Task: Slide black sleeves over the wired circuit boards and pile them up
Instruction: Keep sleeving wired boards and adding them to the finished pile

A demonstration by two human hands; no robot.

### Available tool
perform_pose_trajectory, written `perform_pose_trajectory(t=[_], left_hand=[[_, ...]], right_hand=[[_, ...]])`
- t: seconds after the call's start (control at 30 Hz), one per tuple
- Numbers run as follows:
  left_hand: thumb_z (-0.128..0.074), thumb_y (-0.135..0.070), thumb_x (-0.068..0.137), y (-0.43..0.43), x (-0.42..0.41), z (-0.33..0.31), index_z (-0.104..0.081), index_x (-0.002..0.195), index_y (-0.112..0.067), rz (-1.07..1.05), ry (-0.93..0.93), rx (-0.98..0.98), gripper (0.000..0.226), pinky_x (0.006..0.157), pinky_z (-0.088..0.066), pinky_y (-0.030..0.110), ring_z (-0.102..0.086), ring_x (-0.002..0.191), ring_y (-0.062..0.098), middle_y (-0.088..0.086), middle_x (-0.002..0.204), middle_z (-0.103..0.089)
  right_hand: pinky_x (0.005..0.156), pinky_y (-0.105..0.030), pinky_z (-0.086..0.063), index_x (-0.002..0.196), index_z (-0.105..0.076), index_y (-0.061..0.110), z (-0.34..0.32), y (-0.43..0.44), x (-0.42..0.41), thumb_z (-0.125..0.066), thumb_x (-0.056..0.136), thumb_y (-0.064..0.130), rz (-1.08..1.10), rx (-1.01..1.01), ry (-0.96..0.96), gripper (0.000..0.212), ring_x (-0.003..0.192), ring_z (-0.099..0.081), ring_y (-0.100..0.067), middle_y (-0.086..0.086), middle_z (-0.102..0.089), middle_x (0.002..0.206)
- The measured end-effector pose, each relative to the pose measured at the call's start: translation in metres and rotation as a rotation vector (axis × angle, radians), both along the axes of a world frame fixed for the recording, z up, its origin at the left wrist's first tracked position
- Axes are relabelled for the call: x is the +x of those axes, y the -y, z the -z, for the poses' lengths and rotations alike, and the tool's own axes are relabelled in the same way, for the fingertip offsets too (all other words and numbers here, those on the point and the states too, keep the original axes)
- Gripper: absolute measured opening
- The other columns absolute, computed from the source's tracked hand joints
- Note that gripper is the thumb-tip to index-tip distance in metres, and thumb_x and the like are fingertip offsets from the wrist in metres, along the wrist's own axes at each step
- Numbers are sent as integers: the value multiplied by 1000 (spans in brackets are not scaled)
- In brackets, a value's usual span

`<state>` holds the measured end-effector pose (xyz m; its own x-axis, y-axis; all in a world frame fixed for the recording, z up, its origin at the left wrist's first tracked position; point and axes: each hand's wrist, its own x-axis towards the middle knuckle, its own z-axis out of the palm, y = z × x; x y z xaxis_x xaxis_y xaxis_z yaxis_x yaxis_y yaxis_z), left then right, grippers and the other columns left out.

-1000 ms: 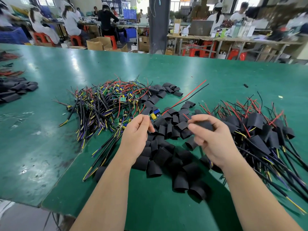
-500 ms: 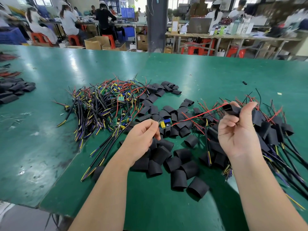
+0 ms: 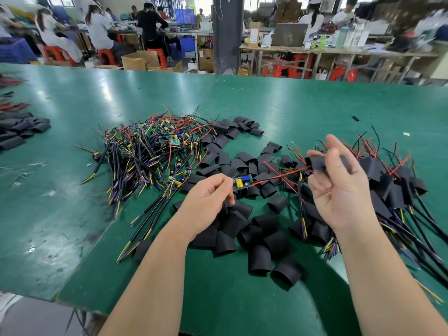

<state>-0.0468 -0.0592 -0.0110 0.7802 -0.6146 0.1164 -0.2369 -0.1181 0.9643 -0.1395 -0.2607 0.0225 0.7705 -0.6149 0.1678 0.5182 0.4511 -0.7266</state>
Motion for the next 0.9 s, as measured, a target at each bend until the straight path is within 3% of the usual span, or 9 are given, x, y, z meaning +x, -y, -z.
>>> perform_pose_trajectory(t=[0.07, 0.2, 0.33, 0.5, 0.9], left_hand=[[-39, -26, 103, 1, -1, 0, -53, 72, -14, 5, 6, 10, 36, 40, -24, 11, -28, 39, 2, -12, 53, -54], [-38, -27, 103, 3, -1, 1, -53, 71, -15, 11, 6, 14, 37, 39, -23, 12, -27, 38, 2, -14, 48, -51], [-38, -27, 103, 3, -2, 0, -52, 72, -12, 22, -41, -27, 37, 38, -22, 12, -26, 36, 1, -13, 46, -49], [-40, -23, 102, 3, -3, -4, -53, 65, -19, 81, -203, -207, 40, 39, -14, 18, -23, 39, 6, 3, 66, -57], [-40, -20, 102, 3, -3, -5, -53, 63, -20, 109, -246, -256, 41, 41, -9, 24, -22, 39, 8, 4, 67, -58]], right_hand=[[43, -14, -33, 108, -53, 20, 3, -5, 3, -64, 74, 11, -46, 5, -19, 37, 42, -44, -3, -8, -72, 79], [44, -13, -36, 90, -58, 19, 12, -17, 8, -60, 77, 4, -267, 72, 12, 20, 41, -36, -3, -6, -69, 84], [53, -14, -45, 92, -60, 15, 15, -25, 10, -57, 78, 5, -411, 105, 6, 17, 49, -50, -4, -7, -69, 94], [56, -16, -53, 96, -60, 12, 21, -35, 15, -63, 71, 8, -369, -49, -149, 25, 57, -64, -8, -7, -73, 93], [59, -21, -52, 92, -65, 9, 26, -27, 14, -75, 62, 14, -155, -458, -176, 31, 59, -65, -13, -4, -72, 69]])
